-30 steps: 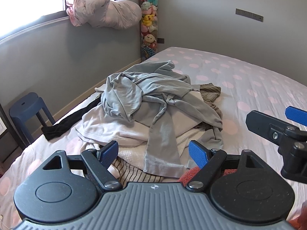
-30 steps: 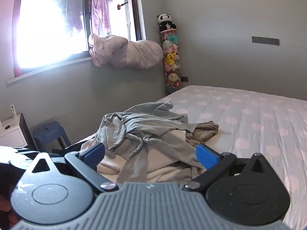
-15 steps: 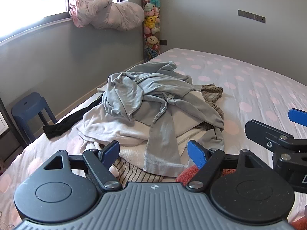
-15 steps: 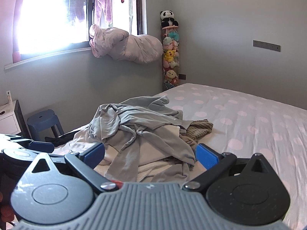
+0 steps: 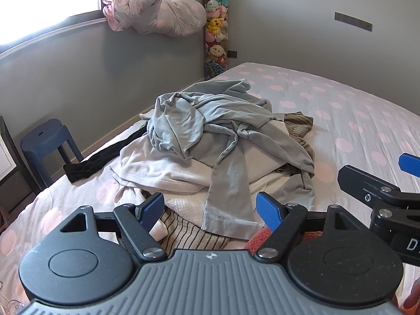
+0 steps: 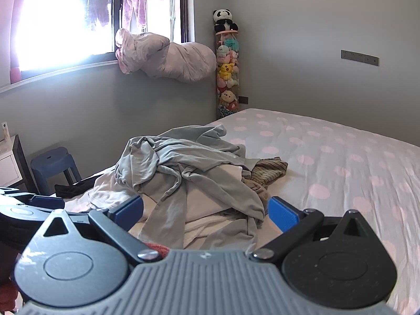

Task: Fold clothes
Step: 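Move both grippers toward the grey-blue shirt on the clothes pile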

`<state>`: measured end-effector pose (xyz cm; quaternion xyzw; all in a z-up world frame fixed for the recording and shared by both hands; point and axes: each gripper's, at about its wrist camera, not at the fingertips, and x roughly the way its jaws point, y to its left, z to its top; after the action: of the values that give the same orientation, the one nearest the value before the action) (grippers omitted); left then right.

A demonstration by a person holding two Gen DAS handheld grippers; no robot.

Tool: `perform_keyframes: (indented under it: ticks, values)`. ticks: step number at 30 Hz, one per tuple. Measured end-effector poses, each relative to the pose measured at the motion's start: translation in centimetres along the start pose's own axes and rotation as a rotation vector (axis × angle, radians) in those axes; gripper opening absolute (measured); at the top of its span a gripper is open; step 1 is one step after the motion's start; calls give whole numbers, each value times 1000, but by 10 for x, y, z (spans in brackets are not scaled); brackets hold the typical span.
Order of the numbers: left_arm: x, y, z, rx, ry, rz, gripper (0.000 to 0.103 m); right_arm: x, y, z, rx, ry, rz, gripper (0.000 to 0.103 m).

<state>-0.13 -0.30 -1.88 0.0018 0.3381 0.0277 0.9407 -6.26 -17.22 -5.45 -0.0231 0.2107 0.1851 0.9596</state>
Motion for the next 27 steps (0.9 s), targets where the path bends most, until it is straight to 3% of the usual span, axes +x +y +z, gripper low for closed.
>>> perform_keyframes:
  ticks: [27]
  values:
    - [41, 3, 13, -48, 58, 7, 77, 43, -6, 7, -28, 47, 48, 102]
